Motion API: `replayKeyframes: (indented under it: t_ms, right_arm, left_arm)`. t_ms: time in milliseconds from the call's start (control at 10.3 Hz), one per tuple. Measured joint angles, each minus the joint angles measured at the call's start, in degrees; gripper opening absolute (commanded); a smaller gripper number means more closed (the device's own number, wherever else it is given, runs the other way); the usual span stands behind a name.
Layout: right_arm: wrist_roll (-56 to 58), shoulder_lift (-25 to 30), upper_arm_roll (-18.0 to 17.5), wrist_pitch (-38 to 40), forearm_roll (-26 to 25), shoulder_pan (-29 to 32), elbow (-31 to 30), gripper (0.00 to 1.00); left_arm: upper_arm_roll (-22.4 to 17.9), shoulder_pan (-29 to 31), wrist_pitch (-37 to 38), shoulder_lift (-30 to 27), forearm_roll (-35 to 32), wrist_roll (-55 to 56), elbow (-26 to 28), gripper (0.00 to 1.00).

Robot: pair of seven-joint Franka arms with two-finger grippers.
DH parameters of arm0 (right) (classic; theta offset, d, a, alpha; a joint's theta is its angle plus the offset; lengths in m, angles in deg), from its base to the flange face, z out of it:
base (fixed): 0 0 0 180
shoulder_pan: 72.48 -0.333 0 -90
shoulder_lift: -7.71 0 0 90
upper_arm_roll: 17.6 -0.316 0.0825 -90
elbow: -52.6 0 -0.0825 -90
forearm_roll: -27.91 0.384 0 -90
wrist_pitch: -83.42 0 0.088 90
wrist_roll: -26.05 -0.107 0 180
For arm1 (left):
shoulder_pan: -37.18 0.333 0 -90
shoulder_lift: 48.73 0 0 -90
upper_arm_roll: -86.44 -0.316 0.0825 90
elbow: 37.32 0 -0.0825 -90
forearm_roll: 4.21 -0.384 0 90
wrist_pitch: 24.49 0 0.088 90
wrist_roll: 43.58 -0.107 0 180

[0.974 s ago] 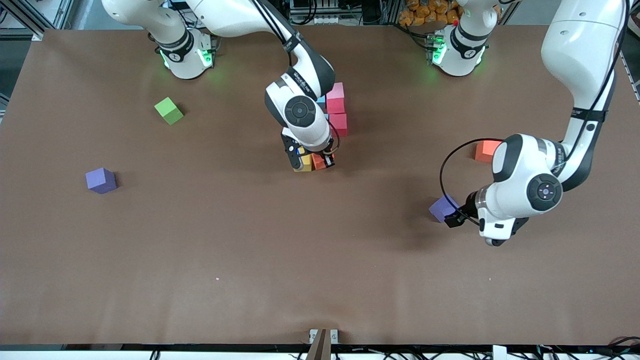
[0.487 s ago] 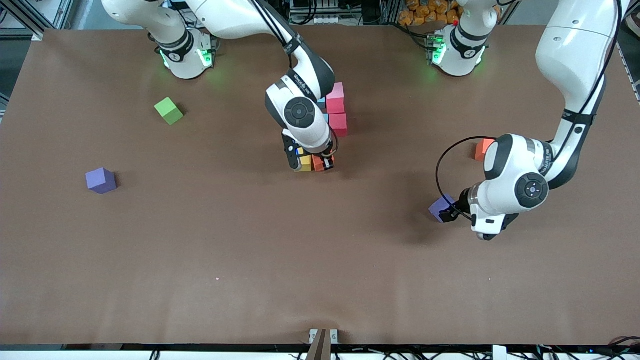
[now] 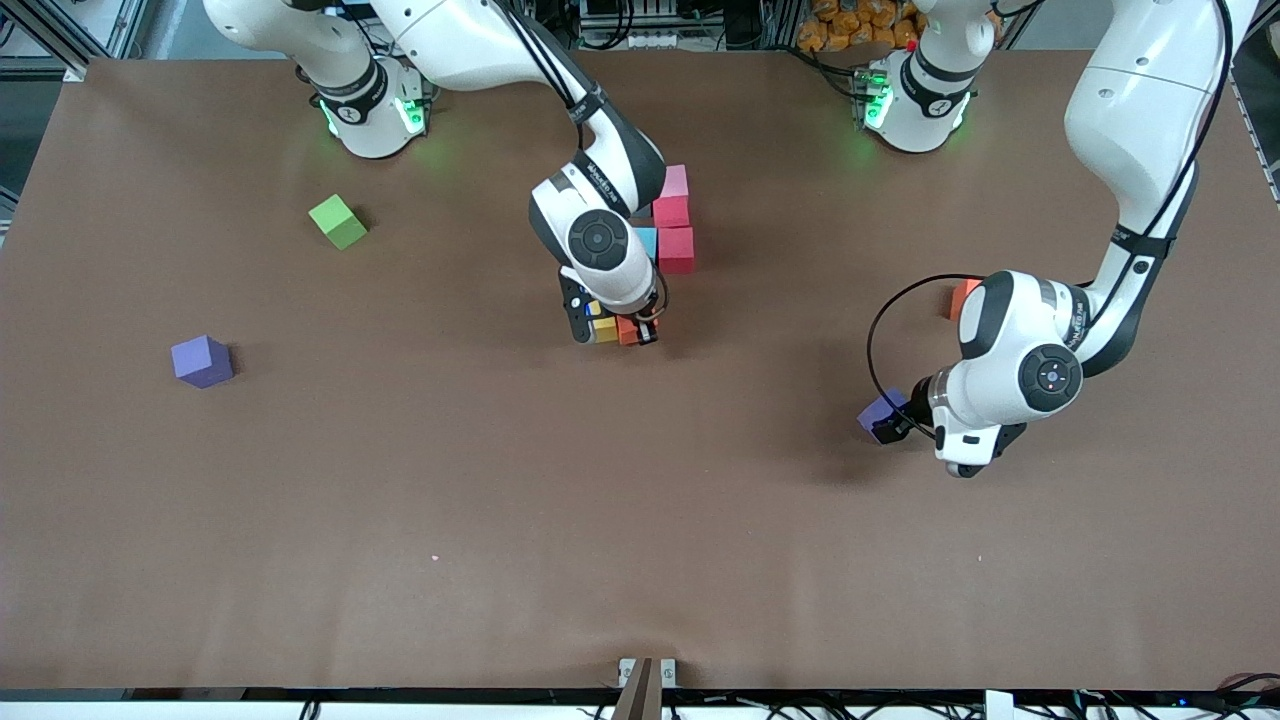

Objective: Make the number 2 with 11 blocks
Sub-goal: 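Grasp the purple block with the left gripper while the right gripper holds orange, then carry the purple block to the cluster with the left gripper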

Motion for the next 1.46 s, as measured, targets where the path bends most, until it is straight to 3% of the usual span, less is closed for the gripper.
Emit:
replayKeyframes:
  t_ms: [292,487,1071,1461]
  right_arm:
    - [0.04,-0.01,0.05,-1.05,-0.01,0.0,-1.1,0.05]
    - [0.0,0.0,0.02,-2.49,0.04,-0.01,-1.13,0.05]
    - [-0.72,0.0,-0.33,-5.18,0.05,-0.55,-2.87,0.05]
    - [-0.78,0.22,-0.3,-5.59,0.05,-0.64,-3.3,0.06]
  left_arm:
    - [-0.01,0.05,-0.1,0.54,0.0,0.0,0.02,1.0]
    - [-0.08,0.25,-0.19,0.75,0.0,0.0,0.01,0.64]
    - [0.0,-0.02,-0.47,1.06,0.0,0.15,-0.47,0.02]
    - [0.49,-3.1,-0.85,1.05,0.0,9.76,-3.33,0.0]
